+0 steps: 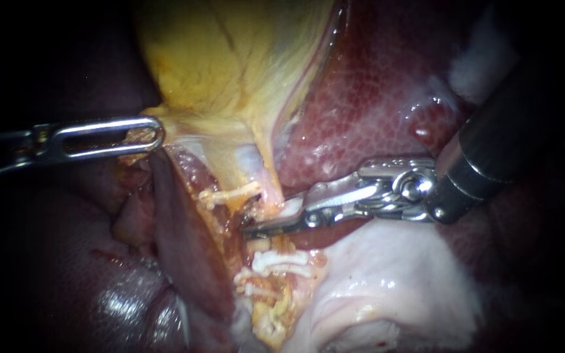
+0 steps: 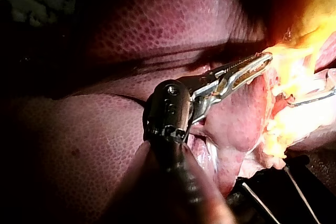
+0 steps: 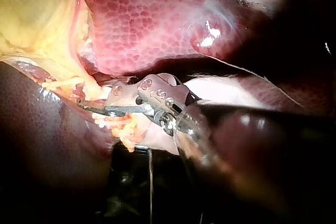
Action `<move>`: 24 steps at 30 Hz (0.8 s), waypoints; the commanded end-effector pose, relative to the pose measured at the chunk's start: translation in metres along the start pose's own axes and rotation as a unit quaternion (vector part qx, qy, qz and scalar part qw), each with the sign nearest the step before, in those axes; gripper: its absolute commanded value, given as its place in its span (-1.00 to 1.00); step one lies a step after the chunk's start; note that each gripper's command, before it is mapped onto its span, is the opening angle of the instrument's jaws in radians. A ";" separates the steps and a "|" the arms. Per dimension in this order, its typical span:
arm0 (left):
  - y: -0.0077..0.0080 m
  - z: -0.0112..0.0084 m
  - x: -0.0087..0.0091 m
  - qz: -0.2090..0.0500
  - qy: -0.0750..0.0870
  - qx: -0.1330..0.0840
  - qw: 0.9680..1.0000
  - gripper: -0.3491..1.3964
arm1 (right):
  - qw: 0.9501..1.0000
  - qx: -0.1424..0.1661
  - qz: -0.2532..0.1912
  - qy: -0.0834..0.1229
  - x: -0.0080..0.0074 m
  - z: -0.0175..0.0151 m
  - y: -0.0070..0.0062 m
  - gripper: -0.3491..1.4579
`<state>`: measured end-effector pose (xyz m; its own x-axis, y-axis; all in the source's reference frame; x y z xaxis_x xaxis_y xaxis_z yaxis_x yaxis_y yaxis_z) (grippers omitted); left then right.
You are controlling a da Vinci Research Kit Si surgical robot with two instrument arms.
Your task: Going back third clip right tube
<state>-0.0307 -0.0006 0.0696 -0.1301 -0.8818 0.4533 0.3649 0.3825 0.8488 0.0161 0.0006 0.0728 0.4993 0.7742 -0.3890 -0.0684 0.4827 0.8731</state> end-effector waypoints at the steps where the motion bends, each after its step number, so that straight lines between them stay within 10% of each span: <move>1: 0.0000 0.0000 0.0000 0.000 0.000 0.000 1.000 -1.00 | 1.000 0.000 0.000 0.000 0.0000 0.0000 0.0000 -1.00; 9: 0.0000 0.0000 0.0000 0.000 0.000 0.000 1.000 -1.00 | 1.000 -0.007 0.010 0.005 0.0001 0.0000 -0.0001 -1.00; 13: 0.0000 0.0000 0.0001 0.000 0.000 0.000 1.000 -1.00 | 0.998 -0.049 0.007 0.029 0.0005 0.0005 -0.0003 -0.05; 24: -0.0001 0.0000 0.0002 0.001 0.000 0.000 1.000 -1.00 | 0.997 -0.062 -0.024 0.031 0.0003 -0.0001 0.0005 0.05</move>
<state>-0.0307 -0.0008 0.0696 -0.1304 -0.8813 0.4543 0.3658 0.3831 0.8482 0.0159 0.0011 0.0732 0.4503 0.7712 -0.4499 -0.1543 0.5635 0.8116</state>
